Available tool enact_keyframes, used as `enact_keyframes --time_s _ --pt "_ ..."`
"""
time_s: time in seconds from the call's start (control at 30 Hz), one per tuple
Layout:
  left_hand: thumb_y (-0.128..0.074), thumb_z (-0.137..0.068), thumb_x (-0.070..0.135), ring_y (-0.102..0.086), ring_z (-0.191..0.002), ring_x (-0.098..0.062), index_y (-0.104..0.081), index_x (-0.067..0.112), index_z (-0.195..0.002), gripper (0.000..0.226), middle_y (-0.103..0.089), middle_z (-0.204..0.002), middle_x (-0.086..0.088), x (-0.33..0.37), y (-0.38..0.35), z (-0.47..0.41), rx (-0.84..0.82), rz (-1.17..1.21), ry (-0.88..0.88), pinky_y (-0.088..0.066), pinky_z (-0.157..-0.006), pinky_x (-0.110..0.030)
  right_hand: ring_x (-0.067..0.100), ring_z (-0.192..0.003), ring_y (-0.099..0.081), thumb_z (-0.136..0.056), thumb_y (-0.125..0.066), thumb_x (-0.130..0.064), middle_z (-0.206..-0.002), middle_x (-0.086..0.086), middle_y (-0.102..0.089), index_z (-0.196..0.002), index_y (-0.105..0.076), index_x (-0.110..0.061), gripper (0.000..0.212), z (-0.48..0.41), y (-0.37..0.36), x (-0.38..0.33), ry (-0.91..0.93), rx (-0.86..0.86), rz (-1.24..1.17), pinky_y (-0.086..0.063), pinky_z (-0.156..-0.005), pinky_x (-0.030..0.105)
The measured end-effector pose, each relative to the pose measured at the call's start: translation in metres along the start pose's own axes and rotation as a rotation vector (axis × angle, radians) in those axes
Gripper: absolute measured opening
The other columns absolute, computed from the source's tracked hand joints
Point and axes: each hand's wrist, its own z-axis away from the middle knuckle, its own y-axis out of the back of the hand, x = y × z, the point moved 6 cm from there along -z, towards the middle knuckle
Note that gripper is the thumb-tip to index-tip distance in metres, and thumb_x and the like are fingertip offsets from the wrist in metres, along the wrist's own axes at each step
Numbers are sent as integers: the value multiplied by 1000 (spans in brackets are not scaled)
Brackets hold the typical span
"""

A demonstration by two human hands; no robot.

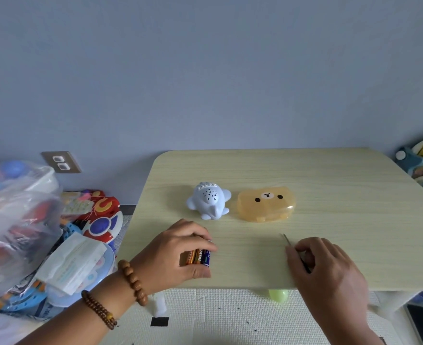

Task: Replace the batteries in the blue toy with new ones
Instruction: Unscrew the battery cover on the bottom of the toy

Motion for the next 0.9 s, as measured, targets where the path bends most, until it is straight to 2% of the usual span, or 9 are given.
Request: enact_keyframes --time_s 0.17,0.33,0.43,0.57,0.67,0.73,0.8,0.83,0.9 --pt "-78 -78 57 -56 -115 1 -75 31 -113 43 -61 -117 19 0 2 2 37 2 3 -44 -99 -15 19 -58 -56 -82 -79 -28 -60 -6 -57 -68 -62 -24 22 0 -1 1 16 8 -7 -43 -48 28" --pt "-79 -77 57 -56 -113 0 -75 31 -110 42 -62 -116 20 3 4 2 78 -5 -8 -46 -98 -21 21 -57 -58 -73 -87 -25 -58 -5 -57 -66 -63 -23 25 -1 -2 2 15 -23 0 -44 -47 29" --pt "-79 -77 57 -56 -115 -1 -74 32 -111 42 -60 -117 19 3 3 3 87 -3 -16 -48 -97 -23 21 -56 -59 -75 -86 -26 -58 -5 -58 -65 -63 -23 25 -2 -2 2 34 -19 0 -45 -46 30" --pt "-82 -73 59 -57 -115 -2 -73 34 -112 47 -56 -120 19 3 5 3 99 3 -27 -48 -96 -21 22 -56 -60 -80 -76 -32 -58 -6 -57 -64 -63 -24 22 -3 -1 5 37 24 -20 -46 -44 31" --pt "-82 -69 62 -57 -116 -5 -70 37 -117 56 -55 -124 21 5 17 -1 136 40 1 -50 -88 -17 23 -58 -60 -80 -58 -45 -59 -5 -57 -62 -63 -23 29 -4 1 5 54 36 -24 -45 -43 30" --pt "-79 -72 63 -58 -116 -7 -69 36 -120 56 -56 -126 21 11 38 -11 202 50 -7 -51 -83 -17 25 -58 -61 -80 -65 -39 -59 -4 -57 -61 -63 -22 25 -5 1 5 44 28 -9 -45 -43 30" --pt "-76 -75 60 -55 -120 -7 -67 32 -123 56 -57 -127 19 16 63 -28 257 -18 -33 -49 -88 -19 28 -59 -60 -75 -83 -24 -58 -2 -58 -60 -63 -21 25 -9 0 10 9 1 22 -45 -42 32" --pt "-76 -75 58 -51 -124 -6 -65 30 -126 58 -56 -129 17 15 72 -39 241 -78 -30 -47 -95 -20 28 -59 -60 -70 -89 -20 -57 -2 -58 -60 -63 -21 28 -11 -1 14 -12 -21 33 -47 -41 33" --pt "-78 -73 52 -37 -136 -5 -53 32 -137 72 -45 -142 18 7 74 -65 77 -224 14 -36 -110 -23 27 -59 -60 -64 -93 -17 -57 -3 -58 -59 -63 -22 31 -16 -2 21 -49 -63 32 -48 -42 33"
